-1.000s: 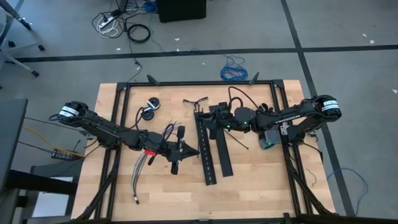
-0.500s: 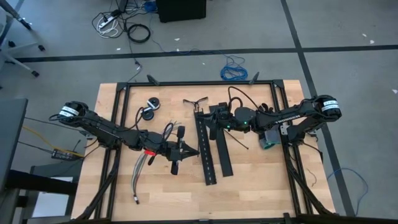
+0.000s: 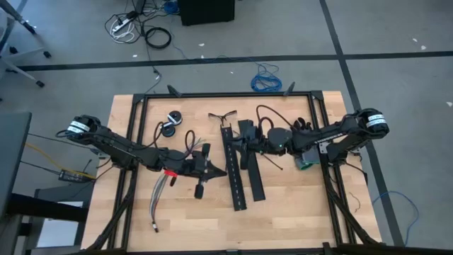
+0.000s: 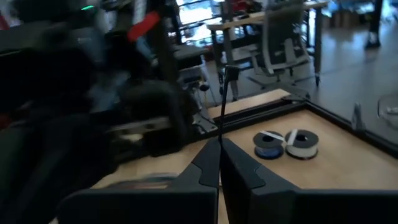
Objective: Ziptie cables
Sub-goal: Wrap the black zip tie on the cable
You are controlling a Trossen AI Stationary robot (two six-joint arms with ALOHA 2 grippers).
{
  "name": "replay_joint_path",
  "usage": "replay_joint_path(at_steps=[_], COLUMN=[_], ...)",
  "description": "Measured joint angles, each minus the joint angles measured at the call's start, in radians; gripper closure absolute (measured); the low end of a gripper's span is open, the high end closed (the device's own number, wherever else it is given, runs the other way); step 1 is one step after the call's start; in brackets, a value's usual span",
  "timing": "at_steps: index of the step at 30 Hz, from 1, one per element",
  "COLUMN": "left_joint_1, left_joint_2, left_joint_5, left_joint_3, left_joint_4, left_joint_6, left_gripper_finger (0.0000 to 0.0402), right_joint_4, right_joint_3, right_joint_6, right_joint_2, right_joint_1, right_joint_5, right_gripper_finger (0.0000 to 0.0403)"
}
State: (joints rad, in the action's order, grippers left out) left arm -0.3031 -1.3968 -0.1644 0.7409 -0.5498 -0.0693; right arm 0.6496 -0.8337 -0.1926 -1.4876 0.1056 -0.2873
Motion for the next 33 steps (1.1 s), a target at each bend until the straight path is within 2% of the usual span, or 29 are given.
replay_joint_path(at_steps=[4, 8, 11, 17, 23, 27, 33], left_joint_1=[0.002, 0.002, 0.002, 0.002, 0.008, 0.024, 0.035], left_joint_2=[0.000, 0.000, 0.000, -0.012, -0.088, -0.154, -0.195], left_joint_5=[0.103, 0.189, 0.192, 0.176, 0.236, 0.287, 0.320], left_joint_3=[-0.036, -0.103, -0.151, -0.181, -0.182, -0.181, -0.182], left_joint_4=[-0.066, -0.269, -0.357, -0.376, -0.423, -0.513, -0.591], left_joint_6=[-0.099, -0.231, -0.304, -0.369, -0.468, -0.555, -0.623], left_gripper_finger=[0.0401, 0.0401, 0.0401, 0.0401, 0.0401, 0.0401, 0.0401], right_joint_4=[-0.001, -0.013, -0.012, -0.014, 0.004, 0.037, 0.078], right_joint_3=[0.000, 0.000, 0.000, 0.000, 0.000, 0.000, 0.000], right_joint_6=[0.105, 0.223, 0.312, 0.425, 0.473, 0.521, 0.603], right_joint_2=[0.000, 0.000, 0.000, 0.000, -0.044, -0.098, -0.131], right_joint_1=[0.055, 0.114, 0.155, 0.182, 0.187, 0.190, 0.211], right_joint_5=[-0.021, -0.076, -0.128, -0.167, -0.167, -0.177, -0.246], right_gripper_finger=[0.0402, 0.0402, 0.0402, 0.0403, 0.0403, 0.0403, 0.0403])
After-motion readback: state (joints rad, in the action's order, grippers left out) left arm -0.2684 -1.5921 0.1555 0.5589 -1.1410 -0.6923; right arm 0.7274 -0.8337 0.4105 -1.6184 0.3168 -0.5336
